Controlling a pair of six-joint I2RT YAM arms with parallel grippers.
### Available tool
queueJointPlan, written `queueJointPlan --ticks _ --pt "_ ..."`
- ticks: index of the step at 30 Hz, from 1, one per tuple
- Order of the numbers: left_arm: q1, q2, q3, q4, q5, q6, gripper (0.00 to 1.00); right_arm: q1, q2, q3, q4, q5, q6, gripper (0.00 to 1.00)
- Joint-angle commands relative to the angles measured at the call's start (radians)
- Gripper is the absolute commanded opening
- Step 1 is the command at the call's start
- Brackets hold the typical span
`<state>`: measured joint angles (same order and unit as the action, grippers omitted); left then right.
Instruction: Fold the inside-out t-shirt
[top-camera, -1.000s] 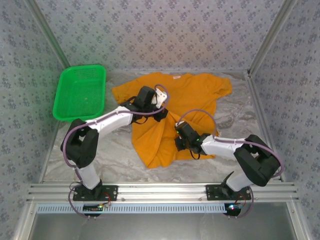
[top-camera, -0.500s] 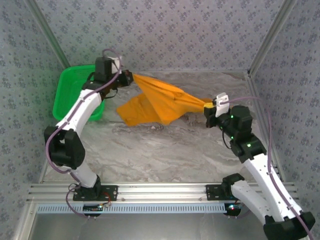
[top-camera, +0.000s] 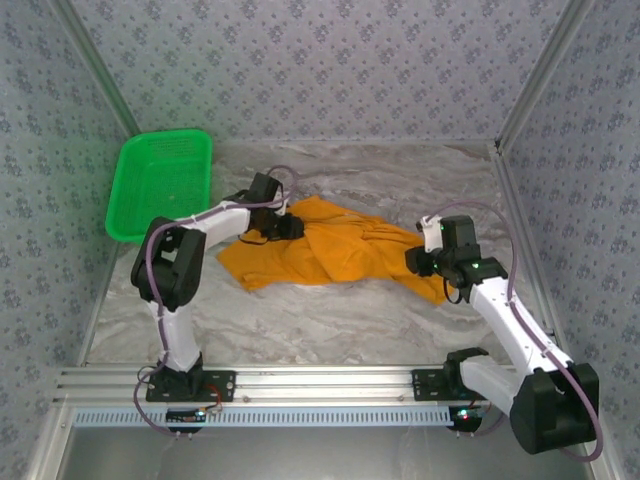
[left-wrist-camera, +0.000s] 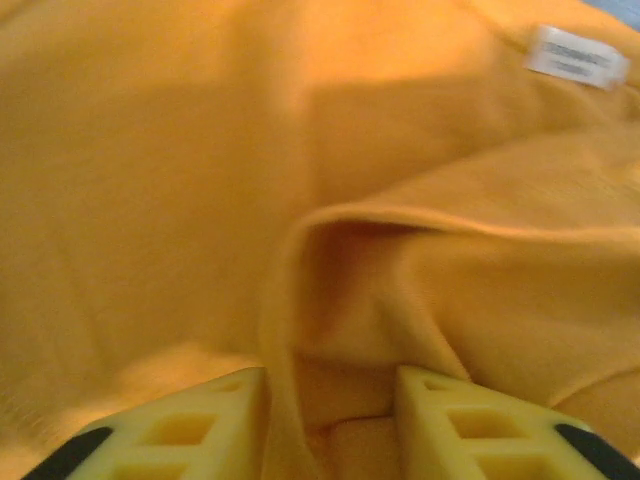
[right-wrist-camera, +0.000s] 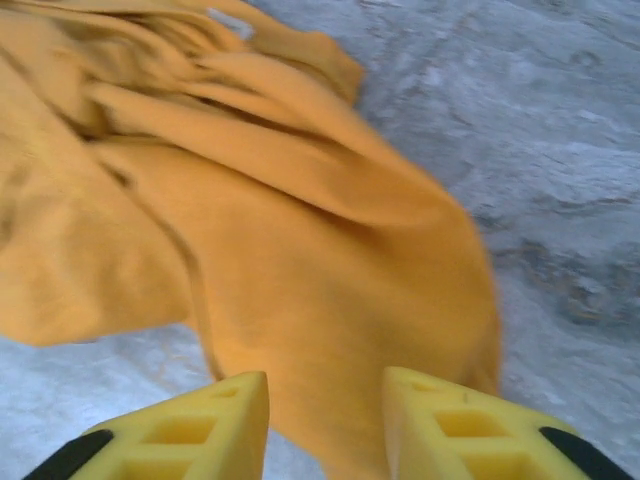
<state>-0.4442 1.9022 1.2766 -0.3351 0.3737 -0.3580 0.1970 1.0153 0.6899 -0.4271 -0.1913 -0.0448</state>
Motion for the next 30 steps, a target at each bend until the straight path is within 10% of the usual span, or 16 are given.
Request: queueJointPlan --ticks 1,17,23,28,30 --pt "-0.036 -0.101 0.104 -0.06 0.066 0.122 0.4 0.028 0.001 0.08 -0.007 -0.123 -0.123 0.44" --pt "-0.223 0.159 0.525 -0.179 0.116 0.343 0.44 -0.002 0.441 0.27 -0.016 -0.22 -0.271 0.53" --pt "-0.263 0.227 0.487 -0.143 0.127 0.487 0.44 -0.006 0.413 0.202 0.136 -0.27 -0.289 0.0" --pt "-0.198 0.204 0.494 -0.119 0.114 0.442 0.0 -0.017 0.286 0.157 0.277 -0.333 -0.241 0.0" --pt "-0.129 0.123 0.455 -0.077 0.162 0.367 0.0 -0.018 0.228 0.16 0.302 -0.352 -0.229 0.0"
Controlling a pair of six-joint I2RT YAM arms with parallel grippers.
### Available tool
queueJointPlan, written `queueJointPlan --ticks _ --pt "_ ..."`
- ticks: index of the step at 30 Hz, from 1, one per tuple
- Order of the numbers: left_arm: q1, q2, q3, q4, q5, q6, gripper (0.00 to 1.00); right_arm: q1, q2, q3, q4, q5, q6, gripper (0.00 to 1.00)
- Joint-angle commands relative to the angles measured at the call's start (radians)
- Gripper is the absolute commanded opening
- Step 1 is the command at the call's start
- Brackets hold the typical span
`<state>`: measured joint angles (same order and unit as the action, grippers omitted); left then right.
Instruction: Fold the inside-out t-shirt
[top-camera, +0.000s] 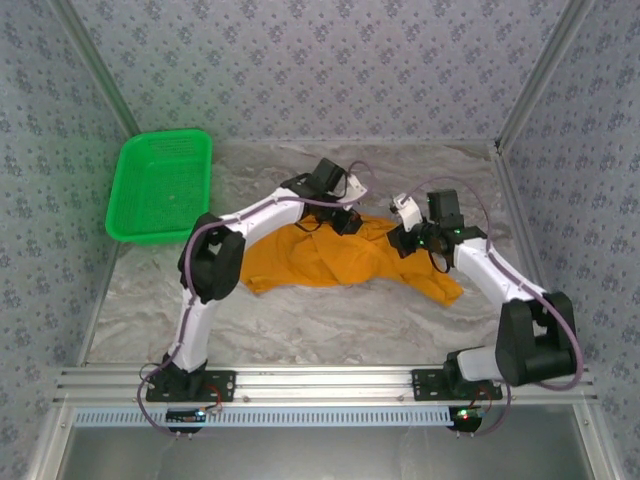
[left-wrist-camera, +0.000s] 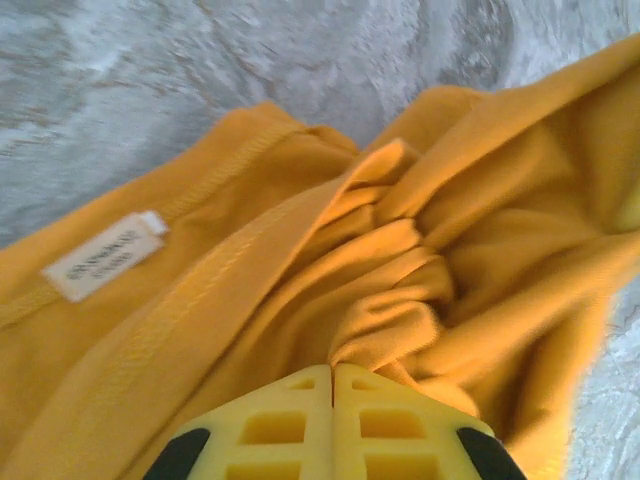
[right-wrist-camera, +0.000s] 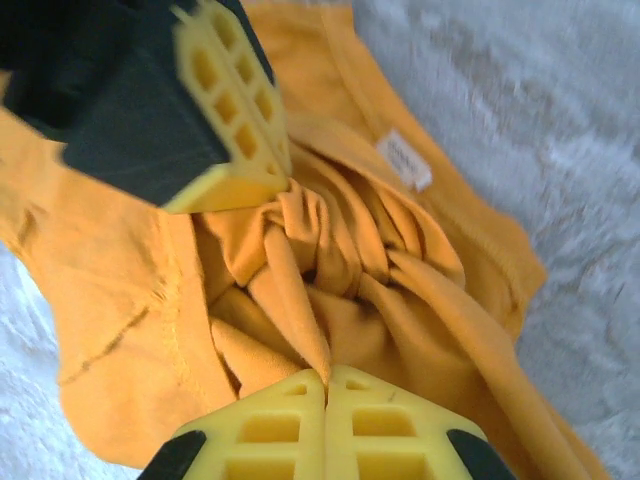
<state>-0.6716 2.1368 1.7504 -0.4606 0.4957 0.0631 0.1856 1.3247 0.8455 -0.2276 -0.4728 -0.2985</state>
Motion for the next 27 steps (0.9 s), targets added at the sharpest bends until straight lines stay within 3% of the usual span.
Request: queueJointPlan --ticks 1,4,8,12,15,17,18,20,23,27 --pt "0.138 -0.174 -0.05 0.082 0.052 -0.1 0.0 -0.009 -0.119 0.006 0.12 -0.086 0.033 0.0" --pt "0.238 -0.348 -0.149 0.175 0.072 -0.21 0.0 -0.018 -0.218 0.03 0.154 -0.104 0.044 0.0" --pt "0.352 -0.529 -0.377 0.353 0.03 -0.431 0.0 -0.018 -0.277 0.105 -0.016 -0.012 -0.027 0.0" --pt "0.386 -0.623 -0.63 0.421 -0.069 -0.543 0.0 -0.003 -0.247 0.1 -0.278 0.032 -0.082 0.0" --pt "0.38 -0.645 -0.818 0.445 -0.124 -0.568 0.0 0.086 -0.174 0.042 -0.416 0.124 -0.134 0.0" --pt "0.353 -0.626 -0.895 0.47 -0.054 -0.544 0.0 0.167 -0.126 0.012 -0.441 0.213 -0.163 0.0" --pt "0.331 -0.616 -0.907 0.46 -0.037 -0.521 0.01 0.194 -0.113 0.005 -0.438 0.227 -0.176 0.08" --pt "0.278 -0.602 -0.886 0.386 -0.022 -0.444 0.16 0.239 -0.106 0.007 -0.414 0.22 -0.207 0.3" --pt "0.233 -0.631 -0.827 0.288 -0.033 -0.352 0.32 0.279 -0.133 0.04 -0.355 0.14 -0.266 0.37" --pt "0.184 -0.678 -0.756 0.194 -0.032 -0.199 0.41 0.351 -0.134 0.049 -0.196 0.117 -0.346 0.43"
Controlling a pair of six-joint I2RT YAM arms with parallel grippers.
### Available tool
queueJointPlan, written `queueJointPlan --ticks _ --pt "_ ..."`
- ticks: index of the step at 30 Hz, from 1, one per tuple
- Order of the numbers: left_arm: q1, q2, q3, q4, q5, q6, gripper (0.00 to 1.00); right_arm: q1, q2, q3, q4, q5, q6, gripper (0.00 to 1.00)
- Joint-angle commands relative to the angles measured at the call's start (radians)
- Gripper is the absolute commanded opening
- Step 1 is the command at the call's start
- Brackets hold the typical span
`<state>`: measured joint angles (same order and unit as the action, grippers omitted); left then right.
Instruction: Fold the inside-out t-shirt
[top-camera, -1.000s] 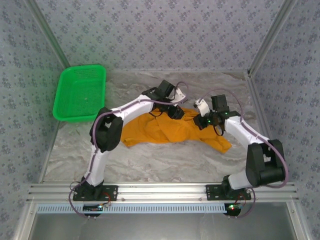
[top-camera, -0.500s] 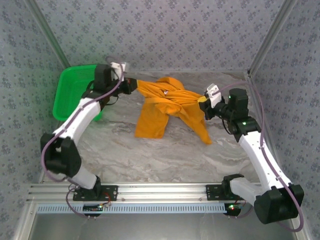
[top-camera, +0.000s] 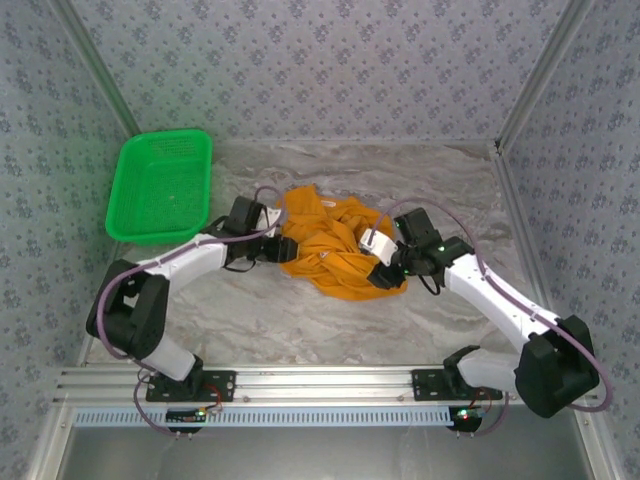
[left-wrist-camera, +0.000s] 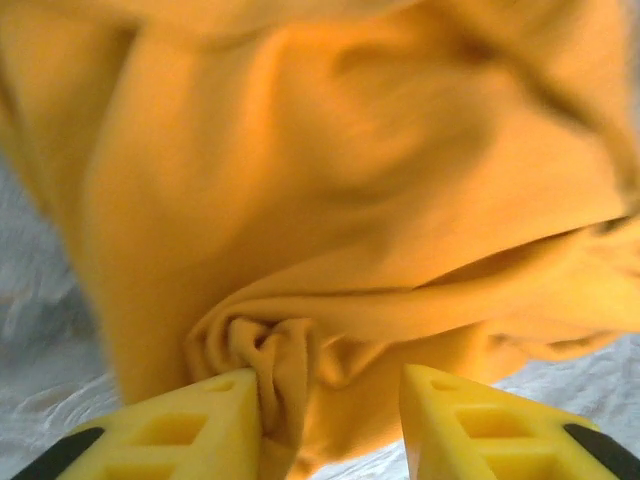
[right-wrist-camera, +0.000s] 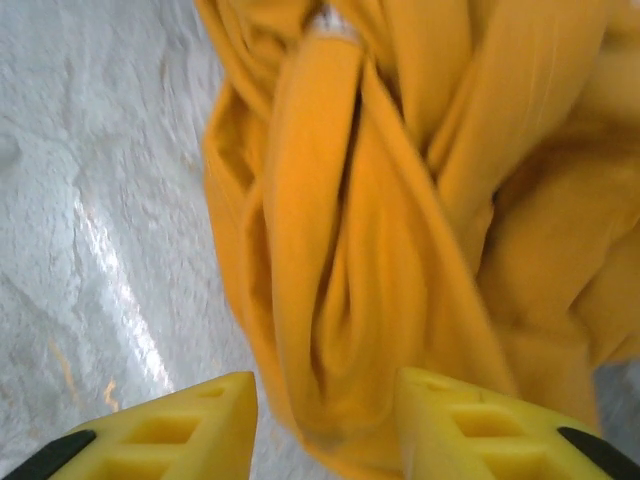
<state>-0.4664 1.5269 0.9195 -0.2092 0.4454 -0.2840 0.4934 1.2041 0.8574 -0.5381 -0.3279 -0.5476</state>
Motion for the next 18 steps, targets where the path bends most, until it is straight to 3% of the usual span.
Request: queueJointPlan --ticks 1,5,11,14,15,16,17,18 --pt "-0.045 -0.068 0.088 -0.074 0.022 0.192 0.45 0.068 0.005 0.04 0.136 -0.027 -0.128 0.43" --pt "-0.099 -0.011 0.091 -0.051 0.014 0.232 0.47 0.127 0.119 0.046 0.215 -0.011 -0.195 0.44" --pt "-0.16 0.079 0.045 0.009 -0.111 0.22 0.5 0.158 0.257 0.006 0.384 0.082 -0.161 0.47" --pt "-0.186 0.136 0.054 0.031 -0.235 0.211 0.51 0.167 0.294 -0.027 0.48 0.209 -0.148 0.41" --pt "-0.186 0.152 0.07 0.016 -0.286 0.2 0.49 0.166 0.294 -0.032 0.494 0.24 -0.14 0.33" --pt "-0.175 0.163 0.092 -0.017 -0.341 0.19 0.4 0.162 0.281 -0.037 0.501 0.252 -0.135 0.17" --pt "-0.153 0.159 0.114 -0.046 -0.369 0.175 0.22 0.152 0.256 -0.041 0.495 0.229 -0.135 0.05" --pt "-0.128 0.142 0.122 -0.05 -0.363 0.164 0.07 0.139 0.226 -0.043 0.484 0.192 -0.127 0.0"
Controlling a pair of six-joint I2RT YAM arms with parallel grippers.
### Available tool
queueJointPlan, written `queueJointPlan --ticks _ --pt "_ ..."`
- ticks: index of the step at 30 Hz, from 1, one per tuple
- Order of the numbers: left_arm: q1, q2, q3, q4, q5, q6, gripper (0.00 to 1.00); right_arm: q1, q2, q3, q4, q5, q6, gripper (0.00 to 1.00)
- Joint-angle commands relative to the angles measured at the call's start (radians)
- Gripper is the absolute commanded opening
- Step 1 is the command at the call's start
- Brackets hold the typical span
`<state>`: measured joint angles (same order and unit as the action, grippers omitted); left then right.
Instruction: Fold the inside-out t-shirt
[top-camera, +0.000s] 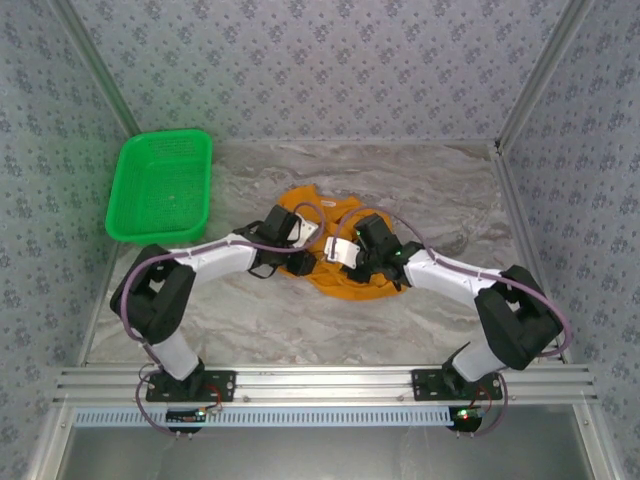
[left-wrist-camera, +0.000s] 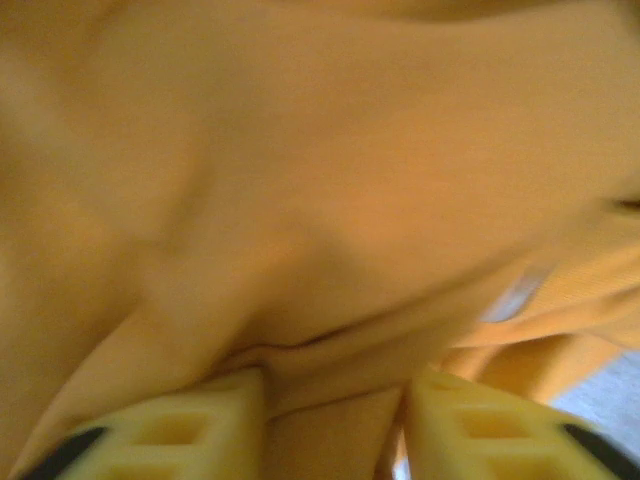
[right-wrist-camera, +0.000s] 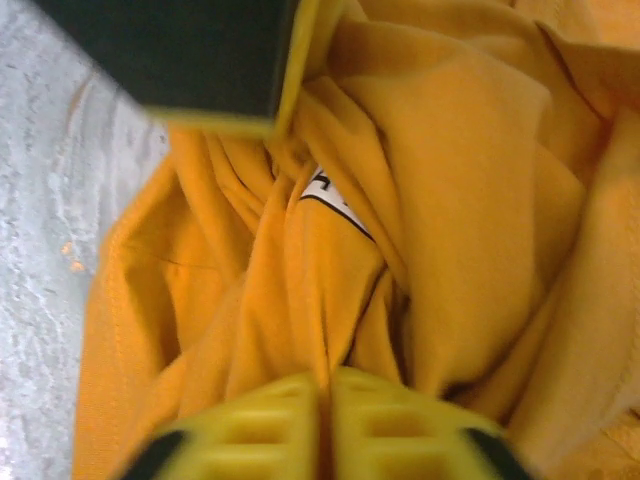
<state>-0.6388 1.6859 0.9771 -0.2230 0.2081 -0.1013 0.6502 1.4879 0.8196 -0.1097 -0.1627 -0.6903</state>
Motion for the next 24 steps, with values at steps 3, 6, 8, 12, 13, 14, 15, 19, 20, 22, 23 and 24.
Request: queueJointPlan --ticks 3,6,8,12,13,14,15,19,20,22,23,24 --pt "0.132 -0.136 0.045 0.032 0.067 -0.056 0.0 -0.09 -0.184 -0.004 0.005 -0.127 0.074 0.0" --pt "0.157 -0.255 0.105 -0.012 0.24 -0.027 0.0 -0.18 -0.314 0.048 -0.108 -0.266 0.128 0.0" --pt "0.16 -0.311 0.156 -0.058 0.362 -0.014 0.0 -0.244 -0.384 0.091 -0.178 -0.325 0.136 0.0" --pt "0.203 -0.339 0.154 0.001 0.558 -0.119 0.0 -0.403 -0.425 0.107 -0.213 -0.393 0.186 0.0" --pt "0.219 -0.334 0.127 0.045 0.578 -0.144 0.0 -0.434 -0.406 0.093 -0.208 -0.34 0.208 0.0" --pt "0.236 -0.324 0.093 0.081 0.564 -0.164 0.0 -0.464 -0.372 0.084 -0.212 -0.255 0.228 0.0" --pt "0.255 -0.311 0.065 0.099 0.532 -0.18 0.0 -0.482 -0.337 0.077 -0.218 -0.158 0.259 0.0" --pt "0.325 -0.207 -0.047 0.124 0.407 -0.161 0.0 -0.502 -0.193 0.043 -0.26 0.059 0.307 0.0" --pt "0.33 -0.177 -0.068 0.121 0.379 -0.147 0.0 -0.493 -0.185 0.018 -0.243 0.03 0.303 0.0" --pt "0.33 -0.142 -0.092 0.107 0.358 -0.148 0.0 -0.469 -0.206 -0.027 -0.197 -0.034 0.294 0.02" --pt "0.33 -0.132 -0.1 0.106 0.384 -0.159 0.07 -0.459 -0.223 -0.041 -0.184 -0.077 0.278 0.1" --pt "0.329 -0.134 -0.105 0.108 0.399 -0.173 0.15 -0.45 -0.239 -0.046 -0.185 -0.123 0.244 0.17"
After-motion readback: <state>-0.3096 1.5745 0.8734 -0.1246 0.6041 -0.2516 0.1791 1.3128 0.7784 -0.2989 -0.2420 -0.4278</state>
